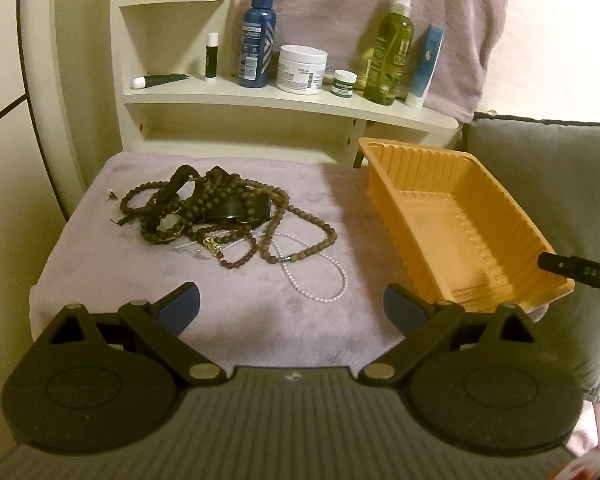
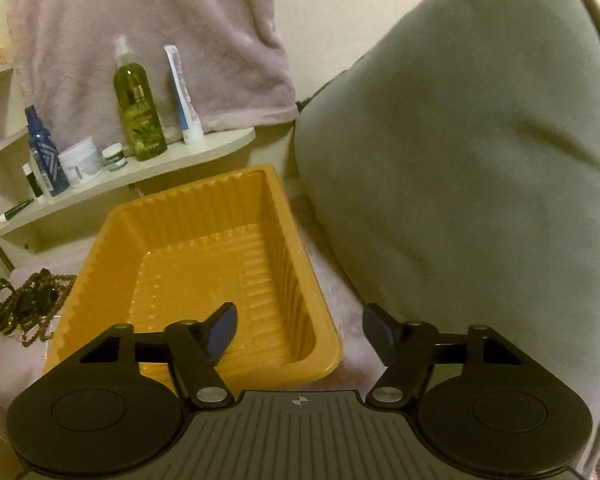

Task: Organize jewelry
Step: 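Move the right tool to the orange tray and clamp its rim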

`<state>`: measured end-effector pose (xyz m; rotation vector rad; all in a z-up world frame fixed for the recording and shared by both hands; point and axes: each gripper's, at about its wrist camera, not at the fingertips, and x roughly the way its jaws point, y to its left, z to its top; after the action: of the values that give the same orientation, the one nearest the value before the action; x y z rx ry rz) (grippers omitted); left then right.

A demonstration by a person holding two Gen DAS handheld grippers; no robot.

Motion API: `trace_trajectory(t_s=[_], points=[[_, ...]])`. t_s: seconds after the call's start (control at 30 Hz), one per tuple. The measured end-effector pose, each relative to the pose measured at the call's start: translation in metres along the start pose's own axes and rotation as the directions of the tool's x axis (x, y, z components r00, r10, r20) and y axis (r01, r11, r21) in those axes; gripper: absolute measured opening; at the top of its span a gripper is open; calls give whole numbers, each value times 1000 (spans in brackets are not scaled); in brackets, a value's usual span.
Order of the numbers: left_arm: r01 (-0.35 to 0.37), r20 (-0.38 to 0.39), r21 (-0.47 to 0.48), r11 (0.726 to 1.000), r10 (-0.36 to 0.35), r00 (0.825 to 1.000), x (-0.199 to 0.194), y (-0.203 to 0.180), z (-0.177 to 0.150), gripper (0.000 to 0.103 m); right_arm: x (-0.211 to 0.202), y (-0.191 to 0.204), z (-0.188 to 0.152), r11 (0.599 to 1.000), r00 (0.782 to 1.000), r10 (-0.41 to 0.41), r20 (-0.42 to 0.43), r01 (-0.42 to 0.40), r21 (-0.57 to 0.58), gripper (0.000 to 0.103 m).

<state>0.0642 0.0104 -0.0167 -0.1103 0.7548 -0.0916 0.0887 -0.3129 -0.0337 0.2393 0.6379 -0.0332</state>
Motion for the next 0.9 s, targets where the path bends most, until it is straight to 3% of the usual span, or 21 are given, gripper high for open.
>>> trace_trajectory(t_s=[0.43,0.9], points=[[0,-28,14,1000,1,1000,16,-6,6,97,24,-13,4,998,997,64,-43,-63,18,31],[2,-42,12,1000,-1,999,25,-10,7,97,39,-17,7,994,990,103,-93,-99,44,21]])
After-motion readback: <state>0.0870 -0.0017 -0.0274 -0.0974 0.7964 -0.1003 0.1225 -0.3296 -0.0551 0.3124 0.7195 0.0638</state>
